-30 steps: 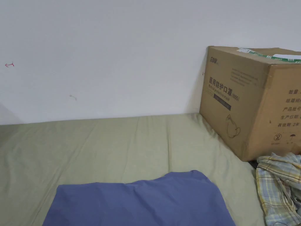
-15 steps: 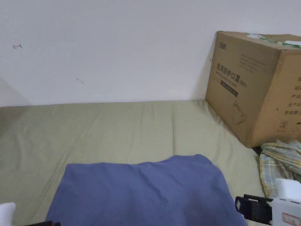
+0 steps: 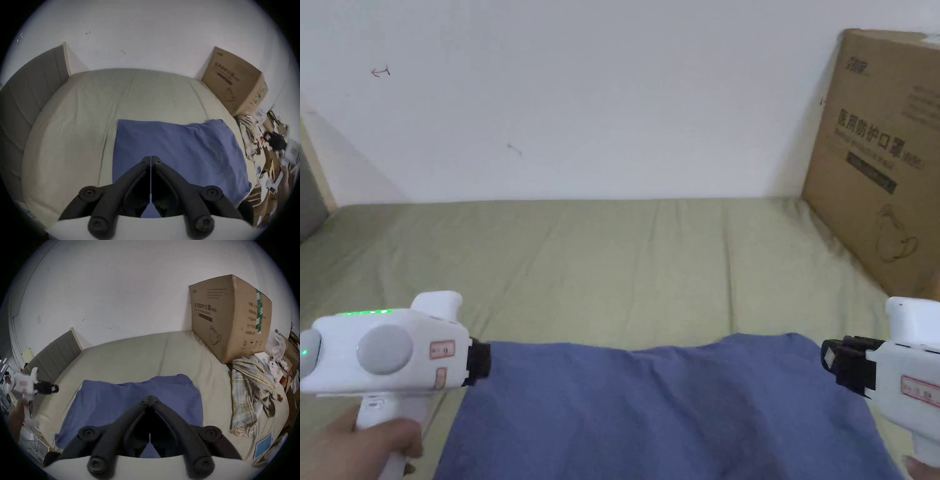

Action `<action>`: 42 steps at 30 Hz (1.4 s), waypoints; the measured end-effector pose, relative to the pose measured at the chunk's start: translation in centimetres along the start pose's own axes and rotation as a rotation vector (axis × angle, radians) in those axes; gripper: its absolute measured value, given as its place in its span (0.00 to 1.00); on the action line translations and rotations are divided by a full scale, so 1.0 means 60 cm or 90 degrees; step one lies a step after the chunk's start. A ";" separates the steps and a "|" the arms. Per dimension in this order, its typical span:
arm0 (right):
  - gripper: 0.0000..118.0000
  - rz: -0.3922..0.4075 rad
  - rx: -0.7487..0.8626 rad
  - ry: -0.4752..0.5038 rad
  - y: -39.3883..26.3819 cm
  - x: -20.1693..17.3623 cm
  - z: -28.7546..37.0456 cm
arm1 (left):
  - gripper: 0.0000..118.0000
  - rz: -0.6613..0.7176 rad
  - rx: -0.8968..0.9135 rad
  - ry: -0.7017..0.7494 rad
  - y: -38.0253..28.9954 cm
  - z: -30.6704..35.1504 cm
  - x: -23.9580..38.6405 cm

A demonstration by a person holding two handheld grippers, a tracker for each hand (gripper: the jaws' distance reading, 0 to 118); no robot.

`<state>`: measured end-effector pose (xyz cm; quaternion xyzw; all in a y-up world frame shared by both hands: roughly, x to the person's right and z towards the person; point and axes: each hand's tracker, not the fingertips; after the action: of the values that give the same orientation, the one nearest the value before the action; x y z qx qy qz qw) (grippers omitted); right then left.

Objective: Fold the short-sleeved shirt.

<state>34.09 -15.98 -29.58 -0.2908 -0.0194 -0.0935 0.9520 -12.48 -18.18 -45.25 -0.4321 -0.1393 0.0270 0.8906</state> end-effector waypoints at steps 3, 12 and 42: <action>0.00 0.008 -0.019 0.008 0.001 0.003 -0.040 | 0.00 0.002 -0.058 0.003 0.069 -0.106 -0.052; 0.00 -0.007 -0.103 -0.001 -0.036 0.046 -0.134 | 0.95 0.003 -0.117 0.076 0.083 -0.318 -0.159; 0.88 -0.104 -0.338 -0.103 0.070 0.212 -0.514 | 0.00 -0.044 -0.043 -0.009 0.044 -0.128 -0.066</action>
<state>46.82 -31.89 -56.30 -0.5337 -0.0939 -0.1483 0.8273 -14.03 -23.06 -52.69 -0.4569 -0.1610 -0.0057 0.8748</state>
